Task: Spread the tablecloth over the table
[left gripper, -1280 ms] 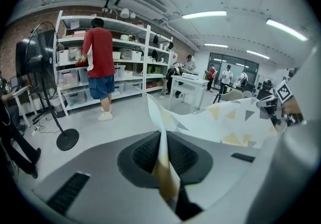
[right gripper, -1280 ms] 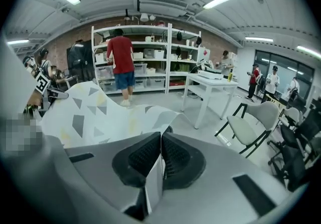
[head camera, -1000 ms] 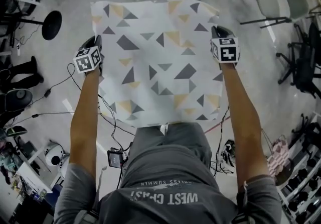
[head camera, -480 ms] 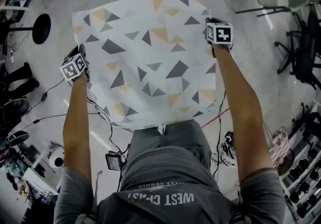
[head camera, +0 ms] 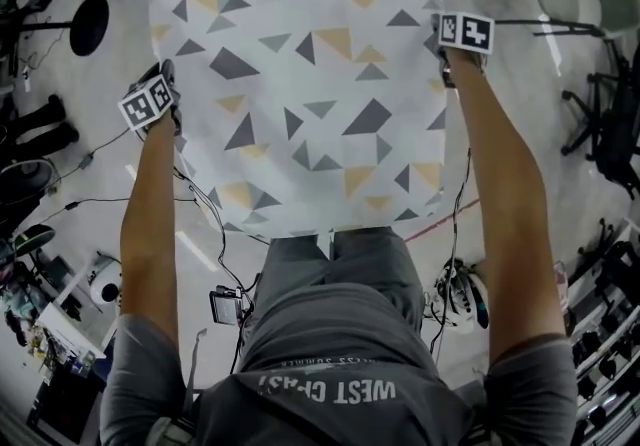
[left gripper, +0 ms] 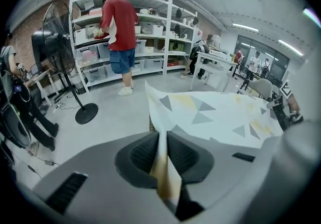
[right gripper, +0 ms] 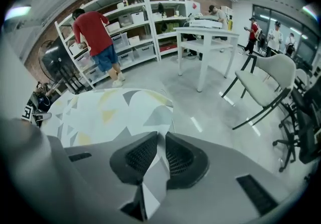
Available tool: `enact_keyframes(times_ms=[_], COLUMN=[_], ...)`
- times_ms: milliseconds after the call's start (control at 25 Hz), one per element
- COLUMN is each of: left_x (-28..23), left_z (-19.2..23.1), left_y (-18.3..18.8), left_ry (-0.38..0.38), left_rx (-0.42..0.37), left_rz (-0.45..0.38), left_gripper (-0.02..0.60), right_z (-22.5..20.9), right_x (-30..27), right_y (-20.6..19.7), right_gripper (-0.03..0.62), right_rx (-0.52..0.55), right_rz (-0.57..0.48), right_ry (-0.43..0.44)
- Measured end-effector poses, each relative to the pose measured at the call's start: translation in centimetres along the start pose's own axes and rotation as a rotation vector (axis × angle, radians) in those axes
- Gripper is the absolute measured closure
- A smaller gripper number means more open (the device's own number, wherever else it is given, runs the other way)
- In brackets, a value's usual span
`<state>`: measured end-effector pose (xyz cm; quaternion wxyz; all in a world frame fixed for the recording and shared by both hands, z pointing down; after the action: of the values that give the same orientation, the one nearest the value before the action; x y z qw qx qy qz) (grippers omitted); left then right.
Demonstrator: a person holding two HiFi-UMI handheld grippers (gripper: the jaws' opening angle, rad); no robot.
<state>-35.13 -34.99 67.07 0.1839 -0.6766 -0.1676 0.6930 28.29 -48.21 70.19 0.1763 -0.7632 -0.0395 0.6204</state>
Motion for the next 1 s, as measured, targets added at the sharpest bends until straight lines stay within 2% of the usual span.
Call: enact_keyframes(times_ms=[400, 680, 1000], left_x=[-2.0, -1.5, -0.6], left_z=[1.4, 1.4, 1.7], left_y=[-1.3, -1.7, -5.0], left_ry=[0.038, 0.08, 0.074], left_rx=[0.028, -0.057, -0.036], left_rz=[0.024, 0.041, 0.068], left_gripper=[0.492, 0.417, 0.399], right_z=[-1.0, -0.2, 0.2], right_x=[-1.9, -1.3, -0.1], right_y=[-0.3, -0.6, -1.7], right_gripper=[0.506, 0.474, 0.461], right_rx=[0.004, 0.073, 0.096], right_rz=[0.016, 0.016, 0.023], right_ry=[-0.038, -0.121, -0.166])
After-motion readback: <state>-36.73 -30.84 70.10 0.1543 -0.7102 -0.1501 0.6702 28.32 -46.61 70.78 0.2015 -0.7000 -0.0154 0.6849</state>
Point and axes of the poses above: the fingertips, and each gripper's own axes: x backward along the fingers, z to its left, y out of its top, the point moved 7 cm from there along x, backward along the fingers, and after that the axes turned 10 degrees about z, right-handed, at the moved point
